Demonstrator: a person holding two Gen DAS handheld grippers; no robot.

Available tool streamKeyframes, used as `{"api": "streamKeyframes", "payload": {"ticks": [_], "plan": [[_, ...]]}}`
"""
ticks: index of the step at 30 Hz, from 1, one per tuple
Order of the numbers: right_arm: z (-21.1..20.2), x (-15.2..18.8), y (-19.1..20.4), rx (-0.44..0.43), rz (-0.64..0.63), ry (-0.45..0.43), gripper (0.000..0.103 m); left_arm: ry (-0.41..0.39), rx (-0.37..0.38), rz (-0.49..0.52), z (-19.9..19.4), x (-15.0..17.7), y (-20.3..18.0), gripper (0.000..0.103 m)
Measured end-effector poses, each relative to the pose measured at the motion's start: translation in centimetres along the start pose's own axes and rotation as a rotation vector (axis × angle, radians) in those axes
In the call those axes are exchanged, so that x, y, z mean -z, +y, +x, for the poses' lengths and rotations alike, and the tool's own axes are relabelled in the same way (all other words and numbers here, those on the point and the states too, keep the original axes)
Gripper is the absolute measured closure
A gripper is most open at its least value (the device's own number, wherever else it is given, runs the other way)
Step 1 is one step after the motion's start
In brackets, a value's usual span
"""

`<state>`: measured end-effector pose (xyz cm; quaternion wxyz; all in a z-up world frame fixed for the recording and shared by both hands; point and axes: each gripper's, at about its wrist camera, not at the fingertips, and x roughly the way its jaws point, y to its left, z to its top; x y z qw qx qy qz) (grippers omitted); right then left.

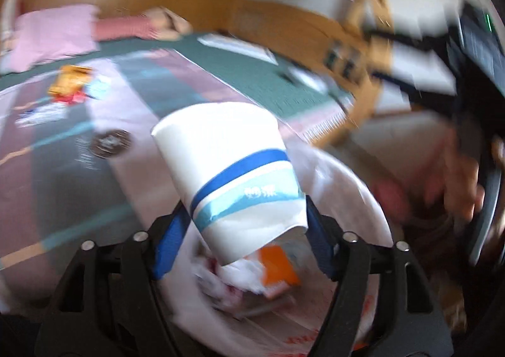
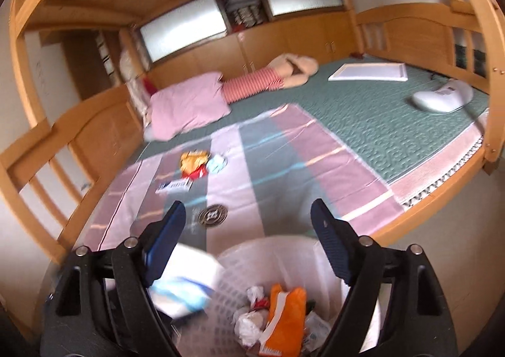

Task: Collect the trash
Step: 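Carry the cup and tissue to the wastebasket and open both tools, then move both tools back over the bed toward the remaining trash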

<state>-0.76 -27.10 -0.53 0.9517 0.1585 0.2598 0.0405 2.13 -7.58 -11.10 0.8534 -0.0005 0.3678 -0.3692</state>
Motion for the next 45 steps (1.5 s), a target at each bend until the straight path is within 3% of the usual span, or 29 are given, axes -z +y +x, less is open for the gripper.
{"api": "streamKeyframes", "payload": {"ticks": [3,6,9,16,23,37,45], "plan": [[-0.1,-0.1,-0.5,0.008,0.014,-0.003,0.019,0.059,-0.015,0.055,1.6,0.7,-1.2,0.016],[0.6,0.1,-0.7,0.012,0.034,0.013,0.017,0.024,-0.060,0.051,1.2,0.5,-0.8,0.009],[1.4,0.4,-0.6,0.007,0.039,0.030,0.016,-0.029,-0.088,-0.039,0.0,-0.1,1.4,0.006],[2.2,0.4,0.5,0.014,0.004,0.042,0.015,-0.091,-0.327,-0.208,-2.2,-0.4,7.2,0.006],[3.5,1.0,1.0,0.005,-0.004,0.084,0.015,-0.106,-0.429,-0.302,-3.3,0.3,10.9,0.005],[4.7,1.8,1.0,-0.001,0.012,0.130,0.015,-0.129,-0.505,-0.423,-3.9,1.9,13.3,0.005],[8.4,1.4,3.2,-0.010,-0.017,0.197,0.015,-0.138,-0.514,-0.461,-4.4,1.1,13.6,0.005]]}}
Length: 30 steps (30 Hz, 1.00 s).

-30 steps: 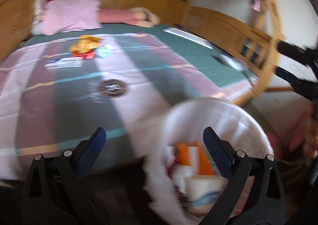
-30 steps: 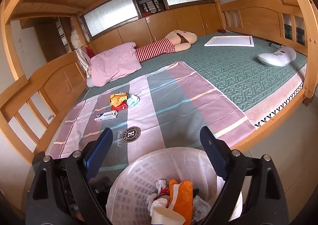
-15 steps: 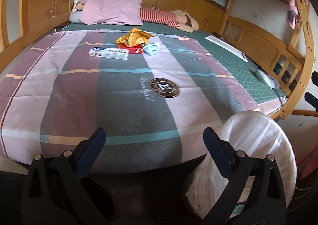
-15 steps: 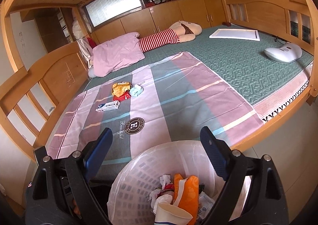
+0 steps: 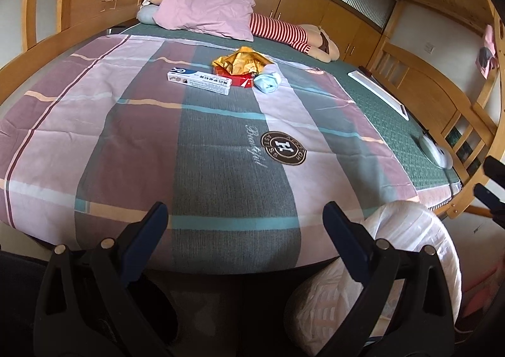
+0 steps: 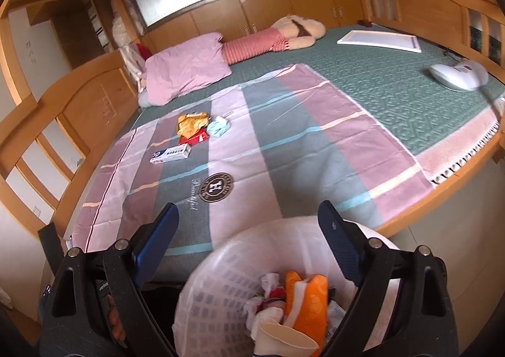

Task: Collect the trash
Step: 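Move both tools back over the bed toward the remaining trash, then grasp the orange snack bag with the right tool while the left tool grasps the toothpaste box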

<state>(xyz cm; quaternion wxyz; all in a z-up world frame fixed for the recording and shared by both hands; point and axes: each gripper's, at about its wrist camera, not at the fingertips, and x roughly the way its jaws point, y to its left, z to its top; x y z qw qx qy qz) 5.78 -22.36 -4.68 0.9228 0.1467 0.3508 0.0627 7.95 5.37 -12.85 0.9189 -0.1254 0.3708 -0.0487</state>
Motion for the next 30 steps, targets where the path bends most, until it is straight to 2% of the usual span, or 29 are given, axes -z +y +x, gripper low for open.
{"api": "streamKeyframes", "payload": {"ticks": [3,6,9,11,15,17,18,20,23,27,30], "plan": [[1.9,-1.2,1.4,-0.017,-0.030,0.025,0.015,-0.023,-0.024,0.020,0.2,-1.2,0.2,0.005],[4.8,-3.2,3.1,-0.045,-0.059,0.052,0.015,-0.024,-0.081,0.026,1.6,-3.7,1.3,0.004],[8.0,-4.9,4.7,-0.031,-0.090,0.071,0.015,0.055,-0.163,0.013,4.8,-6.9,3.3,0.004],[10.6,-5.9,5.9,-0.029,-0.111,0.091,0.015,0.056,-0.187,-0.007,6.0,-7.9,4.8,0.004],[16.7,-7.5,7.8,-0.044,-0.106,0.149,0.015,0.026,-0.253,-0.071,7.0,-7.3,7.8,0.004],[20.3,-8.5,8.9,-0.020,-0.102,0.168,0.015,0.099,-0.297,-0.182,7.9,-6.9,9.8,0.004],[21.5,-8.9,9.4,-0.010,-0.107,0.171,0.015,0.103,-0.280,-0.255,8.0,-6.7,10.9,0.004],[24.5,-10.0,10.6,0.018,-0.120,0.167,0.015,0.102,-0.290,-0.312,8.0,-6.8,12.1,0.004],[28.5,-12.2,12.8,0.053,-0.152,0.131,0.015,0.130,-0.354,-0.343,8.7,-6.6,13.3,0.004],[33.3,-15.8,15.2,0.087,-0.163,0.072,0.015,0.220,-0.323,-0.418,10.3,-6.1,14.8,0.004],[37.3,-18.3,15.6,0.103,-0.098,0.085,0.015,0.201,-0.309,-0.436,10.1,-6.3,15.0,0.004]]}}
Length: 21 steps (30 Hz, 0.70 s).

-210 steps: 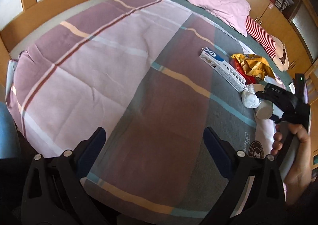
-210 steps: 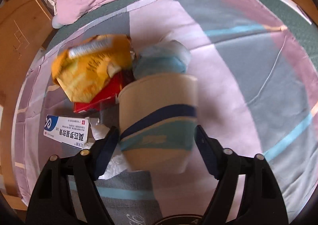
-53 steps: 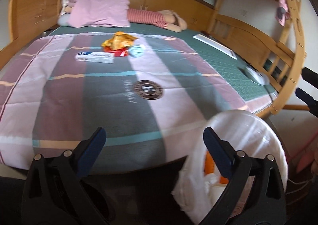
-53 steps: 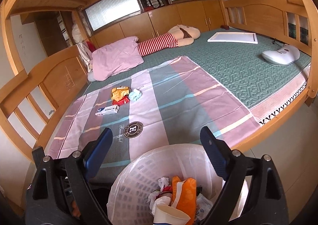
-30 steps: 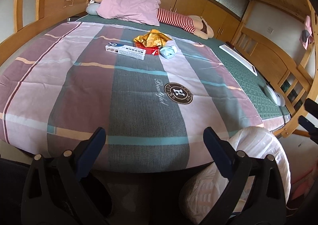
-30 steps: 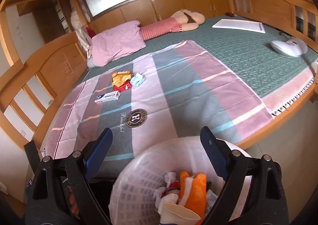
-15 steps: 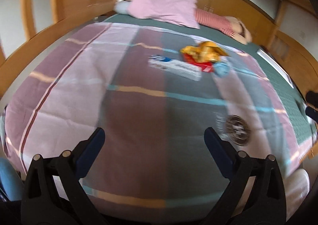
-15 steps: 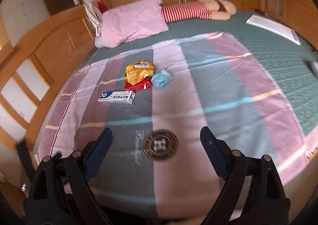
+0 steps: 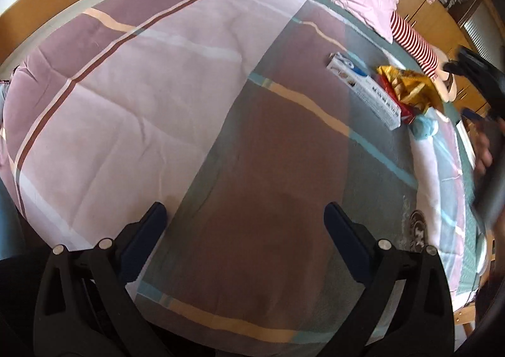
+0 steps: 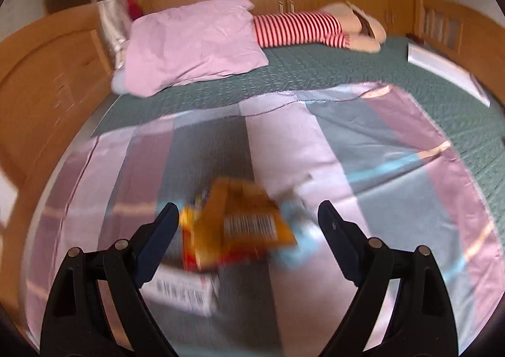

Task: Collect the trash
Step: 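Grasp the orange snack bag with the right tool while the left tool grasps the toothpaste box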

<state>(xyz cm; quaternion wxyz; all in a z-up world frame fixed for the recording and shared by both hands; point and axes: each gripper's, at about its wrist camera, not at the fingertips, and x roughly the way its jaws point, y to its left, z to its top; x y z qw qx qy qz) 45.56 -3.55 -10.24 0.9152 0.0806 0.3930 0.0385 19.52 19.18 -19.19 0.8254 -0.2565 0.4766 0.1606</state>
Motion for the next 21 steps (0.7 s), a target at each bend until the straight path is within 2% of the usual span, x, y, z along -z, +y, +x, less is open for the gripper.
{"api": "streamKeyframes", "payload": {"ticks": [3,5,8,9,11,14,16,17,21], "plan": [[3.3,-1.8,-0.2,0.024,0.077,0.028,0.015,0.007,0.001,-0.018,0.3,-0.2,0.2,0.004],[5.5,-2.3,-0.1,0.060,0.064,0.070,0.015,0.000,-0.004,-0.016,0.3,-0.2,0.1,0.004],[8.8,-2.1,0.1,0.101,0.021,0.180,0.015,-0.004,-0.007,-0.020,0.4,-0.5,-0.1,0.004],[9.8,-1.6,0.2,0.086,0.012,0.225,0.015,-0.006,-0.005,-0.026,0.4,-0.5,-0.1,0.004],[11.0,-0.4,0.8,0.011,0.000,0.316,0.015,-0.015,0.007,-0.048,0.2,-0.7,0.0,0.004],[10.1,1.5,1.9,-0.123,-0.020,0.363,0.021,-0.048,0.023,-0.127,-0.5,-0.8,1.1,0.004],[8.7,3.4,3.0,-0.203,-0.064,0.415,0.026,-0.076,0.020,-0.177,-1.0,-0.8,1.9,0.004],[7.9,4.5,3.7,-0.256,-0.090,0.444,0.033,-0.087,0.017,-0.195,-1.2,-0.8,2.1,0.004],[3.7,8.5,5.2,-0.368,-0.179,0.491,0.038,-0.131,0.001,-0.270,-1.9,-0.8,3.3,0.004]]}}
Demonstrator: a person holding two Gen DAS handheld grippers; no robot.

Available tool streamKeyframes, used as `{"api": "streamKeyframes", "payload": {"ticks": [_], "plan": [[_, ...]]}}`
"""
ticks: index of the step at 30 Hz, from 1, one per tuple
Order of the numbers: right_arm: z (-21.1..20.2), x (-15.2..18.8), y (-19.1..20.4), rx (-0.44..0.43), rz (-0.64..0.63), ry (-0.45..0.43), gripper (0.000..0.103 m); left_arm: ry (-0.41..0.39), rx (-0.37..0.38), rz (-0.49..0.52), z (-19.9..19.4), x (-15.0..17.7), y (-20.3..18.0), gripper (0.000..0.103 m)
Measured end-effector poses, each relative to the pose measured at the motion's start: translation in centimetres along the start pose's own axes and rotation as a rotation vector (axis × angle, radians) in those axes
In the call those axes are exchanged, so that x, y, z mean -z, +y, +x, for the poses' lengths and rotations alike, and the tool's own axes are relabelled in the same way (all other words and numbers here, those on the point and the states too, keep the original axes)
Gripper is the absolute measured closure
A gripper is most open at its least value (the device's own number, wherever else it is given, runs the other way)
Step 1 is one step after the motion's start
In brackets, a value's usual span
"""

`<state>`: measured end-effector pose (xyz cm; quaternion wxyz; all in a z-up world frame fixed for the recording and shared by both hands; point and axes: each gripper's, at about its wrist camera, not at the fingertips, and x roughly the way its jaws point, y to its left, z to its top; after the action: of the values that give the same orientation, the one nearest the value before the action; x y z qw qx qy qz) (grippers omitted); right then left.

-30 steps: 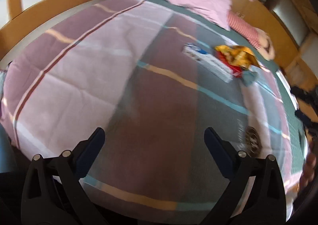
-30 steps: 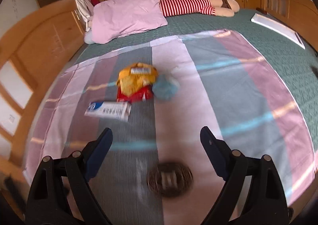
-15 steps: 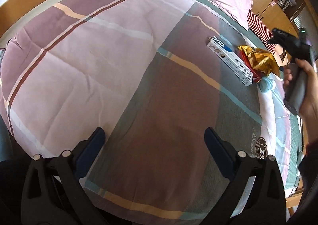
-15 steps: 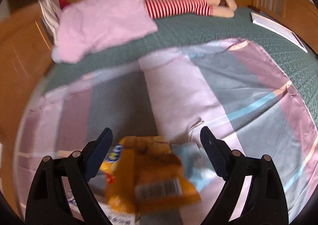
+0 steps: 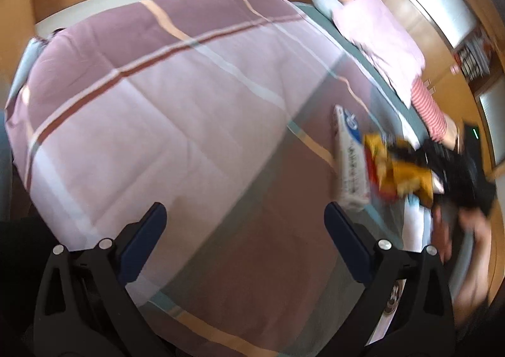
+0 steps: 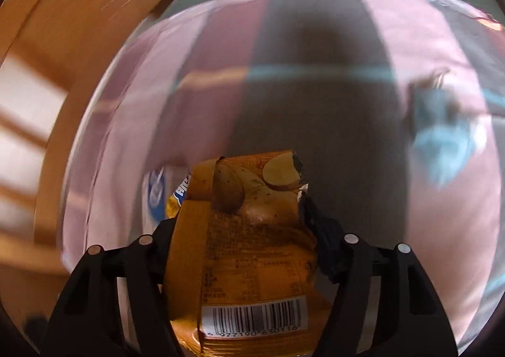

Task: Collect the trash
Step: 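Grasp the orange snack bag with the right tool while the left tool grasps the toothpaste box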

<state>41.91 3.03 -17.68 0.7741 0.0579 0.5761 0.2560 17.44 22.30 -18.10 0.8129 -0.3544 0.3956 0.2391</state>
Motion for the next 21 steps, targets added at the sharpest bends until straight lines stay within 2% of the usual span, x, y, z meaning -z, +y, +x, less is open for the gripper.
{"api": "streamKeyframes", "payload": {"ticks": [4,10,13,17,21], "plan": [[-2.9,4.0,2.6,-0.002,-0.087,-0.056,0.040,-0.012,-0.004,-0.034,-0.2,0.0,0.6,0.004],[-8.2,6.8,1.9,-0.042,-0.075,-0.146,0.040,-0.009,0.002,0.012,0.1,0.0,-0.2,0.004],[-11.3,8.3,1.1,-0.001,-0.056,-0.220,0.040,-0.025,0.015,0.087,-0.3,-0.1,-1.6,0.004],[-15.0,11.6,-1.1,0.022,-0.019,-0.277,0.040,-0.090,0.011,0.216,-0.7,-0.1,-4.1,0.004],[-17.7,15.5,-3.6,0.058,0.044,-0.307,0.039,-0.055,0.033,0.250,0.8,-1.0,-6.1,0.004]]}}
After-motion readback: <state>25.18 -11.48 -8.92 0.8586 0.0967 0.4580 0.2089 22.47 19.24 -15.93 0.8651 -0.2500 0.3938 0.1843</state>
